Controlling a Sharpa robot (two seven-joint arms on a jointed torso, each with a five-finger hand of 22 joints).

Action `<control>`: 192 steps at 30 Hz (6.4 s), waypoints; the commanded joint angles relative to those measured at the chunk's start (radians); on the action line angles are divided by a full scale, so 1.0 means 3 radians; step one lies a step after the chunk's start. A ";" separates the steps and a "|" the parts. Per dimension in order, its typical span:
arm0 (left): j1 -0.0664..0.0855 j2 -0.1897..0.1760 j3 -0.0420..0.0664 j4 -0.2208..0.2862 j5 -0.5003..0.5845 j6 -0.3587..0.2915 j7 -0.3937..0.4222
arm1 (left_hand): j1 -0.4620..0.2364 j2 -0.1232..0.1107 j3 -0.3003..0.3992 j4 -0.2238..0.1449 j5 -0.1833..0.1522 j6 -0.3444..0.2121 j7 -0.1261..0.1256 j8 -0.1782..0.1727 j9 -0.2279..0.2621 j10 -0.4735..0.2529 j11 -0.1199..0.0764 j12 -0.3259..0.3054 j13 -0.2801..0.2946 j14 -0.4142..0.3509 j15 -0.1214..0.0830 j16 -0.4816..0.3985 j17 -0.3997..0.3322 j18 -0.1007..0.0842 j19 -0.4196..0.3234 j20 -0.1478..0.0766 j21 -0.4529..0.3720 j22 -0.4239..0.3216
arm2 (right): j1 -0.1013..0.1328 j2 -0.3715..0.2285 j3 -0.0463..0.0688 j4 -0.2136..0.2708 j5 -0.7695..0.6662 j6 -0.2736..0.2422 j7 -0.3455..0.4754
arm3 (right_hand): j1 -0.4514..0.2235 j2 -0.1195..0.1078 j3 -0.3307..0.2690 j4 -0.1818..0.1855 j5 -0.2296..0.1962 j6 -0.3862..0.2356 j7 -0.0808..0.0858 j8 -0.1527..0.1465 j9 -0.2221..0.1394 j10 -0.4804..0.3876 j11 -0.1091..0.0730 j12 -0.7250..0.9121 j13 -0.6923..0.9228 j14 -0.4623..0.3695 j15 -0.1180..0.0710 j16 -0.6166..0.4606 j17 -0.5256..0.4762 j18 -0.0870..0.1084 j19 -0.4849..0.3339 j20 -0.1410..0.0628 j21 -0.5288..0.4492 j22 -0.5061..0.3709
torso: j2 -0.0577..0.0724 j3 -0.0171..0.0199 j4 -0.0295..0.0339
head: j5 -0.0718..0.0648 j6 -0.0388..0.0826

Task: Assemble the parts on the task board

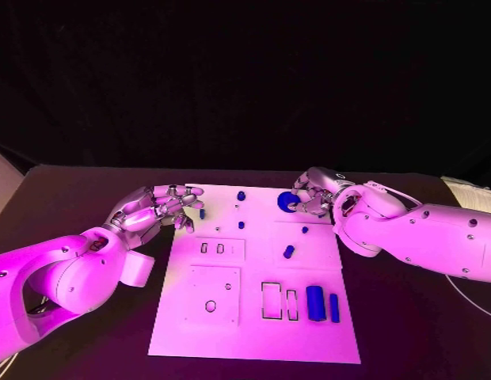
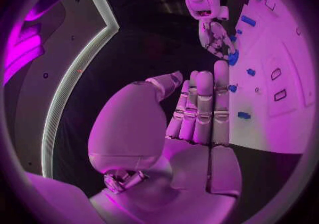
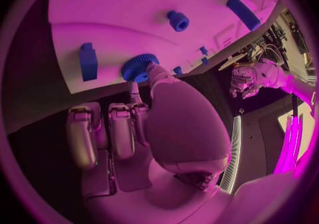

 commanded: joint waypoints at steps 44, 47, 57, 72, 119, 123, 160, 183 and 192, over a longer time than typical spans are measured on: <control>0.0004 0.0031 0.0002 -0.0011 0.0011 0.0087 -0.0011 | -0.0008 -0.0004 0.0021 -0.0007 -0.0004 -0.0026 -0.0007 -0.0009 0.0006 -0.0027 0.0000 0.0018 0.0005 -0.0035 0.0007 0.0016 -0.0003 0.0045 -0.0041 0.0004 0.0031 0.0008 | -0.0014 0.0558 -0.0022 0.0194 -0.0830 -0.0295 -0.0233 | -0.0021 -0.0053 0.0126 0.0009 0.0164 0.0064 -0.0018 0.0009 -0.0018 0.0207 -0.0029 0.0020 0.0679 0.0289 -0.0011 0.0021 0.0643 -0.0021 0.0348 0.0005 0.0018 0.0876 | 0.0005 -0.0005 0.0002 | 0.0040 0.0004; 0.0004 0.0037 0.0002 -0.0014 0.0011 0.0092 -0.0014 | -0.0008 -0.0004 0.0021 -0.0007 -0.0004 -0.0026 -0.0007 -0.0009 0.0006 -0.0027 0.0000 0.0018 0.0005 -0.0035 0.0007 0.0016 -0.0003 0.0045 -0.0041 0.0004 0.0031 0.0008 | -0.0015 0.0598 -0.0022 0.0176 -0.0829 -0.0274 -0.0231 | -0.0017 -0.0054 0.0135 0.0007 0.0166 0.0064 -0.0019 0.0007 -0.0019 0.0205 -0.0030 0.0017 0.0676 0.0288 -0.0012 0.0020 0.0639 -0.0021 0.0348 0.0004 0.0018 0.0876 | 0.0005 -0.0002 0.0003 | 0.0045 -0.0002; 0.0004 0.0056 0.0002 -0.0027 0.0011 0.0102 -0.0020 | -0.0002 0.0000 0.0026 -0.0012 -0.0003 -0.0026 -0.0009 -0.0009 0.0008 -0.0030 -0.0001 0.0019 0.0008 -0.0039 0.0007 0.0019 -0.0003 0.0046 -0.0050 0.0006 0.0040 0.0014 | -0.0025 0.0719 -0.0024 0.0056 -0.0790 -0.0203 -0.0238 | -0.0017 -0.0054 0.0139 0.0007 0.0165 0.0065 -0.0018 0.0006 -0.0020 0.0205 -0.0029 0.0017 0.0676 0.0287 -0.0012 0.0018 0.0636 -0.0021 0.0348 0.0004 0.0018 0.0876 | 0.0002 -0.0004 0.0008 | 0.0045 -0.0008; 0.0004 0.0066 0.0002 -0.0037 0.0011 0.0106 -0.0031 | 0.0002 0.0001 0.0029 -0.0015 -0.0003 -0.0026 -0.0009 -0.0009 0.0009 -0.0031 -0.0001 0.0020 0.0009 -0.0041 0.0007 0.0019 -0.0003 0.0046 -0.0052 0.0006 0.0044 0.0016 | -0.0049 0.0783 -0.0033 -0.0017 -0.0724 -0.0112 -0.0231 | -0.0016 -0.0053 0.0146 0.0006 0.0165 0.0065 -0.0019 0.0005 -0.0021 0.0202 -0.0030 0.0013 0.0673 0.0286 -0.0013 0.0016 0.0631 -0.0021 0.0348 0.0003 0.0018 0.0876 | 0.0004 0.0002 -0.0001 | 0.0061 -0.0029; 0.0004 0.0074 0.0002 -0.0050 0.0011 0.0107 -0.0039 | 0.0006 0.0005 0.0034 -0.0020 -0.0004 -0.0026 -0.0008 -0.0008 0.0011 -0.0034 0.0000 0.0021 0.0012 -0.0045 0.0007 0.0022 -0.0003 0.0047 -0.0060 0.0007 0.0054 0.0022 | -0.0059 0.0768 -0.0036 -0.0037 -0.0293 0.0091 -0.0008 | -0.0964 0.0186 -0.0015 0.0042 0.0113 -0.0210 0.0063 -0.0289 -0.0138 0.0127 0.0048 -0.0098 0.0599 0.0288 0.0054 0.0021 0.0649 -0.0021 0.0348 0.0062 0.0018 0.0876 | 0.0005 0.0001 -0.0001 | 0.0055 -0.0021; 0.0004 0.0074 0.0002 -0.0052 0.0011 0.0106 -0.0038 | 0.0006 0.0005 0.0034 -0.0020 -0.0004 -0.0026 -0.0008 -0.0008 0.0011 -0.0034 0.0000 0.0021 0.0012 -0.0045 0.0007 0.0022 -0.0003 0.0047 -0.0060 0.0007 0.0054 0.0022 | -0.0066 0.0765 -0.0037 -0.0042 -0.0314 0.0132 -0.0044 | -0.0959 0.0198 0.0012 0.0030 0.0146 -0.0221 0.0067 -0.0296 -0.0148 0.0127 0.0051 -0.0099 0.0600 0.0289 0.0056 0.0023 0.0653 -0.0021 0.0348 0.0064 0.0018 0.0876 | 0.0005 0.0003 -0.0005 | 0.0052 -0.0018; 0.0003 0.0048 0.0002 -0.0041 0.0010 0.0098 -0.0043 | 0.0004 0.0008 0.0037 -0.0020 -0.0003 -0.0028 -0.0006 -0.0009 0.0012 -0.0036 0.0002 0.0023 0.0015 -0.0048 0.0009 0.0025 -0.0004 0.0047 -0.0068 0.0008 0.0064 0.0027 | -0.0037 0.0087 -0.0026 0.0542 -0.0096 -0.0561 0.0204 | -0.0643 0.0027 0.0215 -0.0001 0.0095 -0.0181 0.0068 -0.0285 -0.0196 0.0125 0.0050 -0.0110 0.0601 0.0284 0.0056 0.0014 0.0633 -0.0021 0.0348 0.0064 0.0018 0.0876 | -0.0004 0.0006 -0.0018 | 0.0026 0.0005; 0.0002 0.0058 0.0001 -0.0053 0.0010 0.0100 -0.0047 | 0.0006 0.0009 0.0041 -0.0025 -0.0003 -0.0029 -0.0005 -0.0008 0.0014 -0.0040 0.0002 0.0025 0.0019 -0.0053 0.0010 0.0028 -0.0005 0.0048 -0.0079 0.0010 0.0077 0.0035 | 0.0002 -0.0753 -0.0032 0.0480 0.0491 -0.0206 0.1003 | -0.0219 -0.0194 0.0380 -0.0182 -0.0040 -0.0186 0.0058 -0.0296 -0.0249 0.0078 0.0041 -0.0177 0.0559 0.0285 0.0045 0.0017 0.0647 -0.0017 0.0339 0.0056 0.0003 0.0863 | 0.0008 0.0033 -0.0052 | -0.0063 0.0017; 0.0002 0.0070 0.0001 -0.0062 0.0010 0.0108 -0.0049 | 0.0006 0.0009 0.0041 -0.0025 -0.0003 -0.0029 -0.0005 -0.0008 0.0014 -0.0040 0.0002 0.0025 0.0019 -0.0053 0.0010 0.0028 -0.0005 0.0048 -0.0079 0.0010 0.0077 0.0035 | -0.0067 -0.0777 -0.0042 0.0330 0.0528 -0.0119 0.1129 | -0.0200 -0.0227 0.0337 -0.0166 -0.0044 -0.0271 0.0052 -0.0313 -0.0274 0.0076 0.0037 -0.0182 0.0557 0.0287 0.0042 0.0021 0.0659 -0.0019 0.0342 0.0053 0.0009 0.0868 | 0.0000 0.0018 -0.0025 | -0.0114 -0.0005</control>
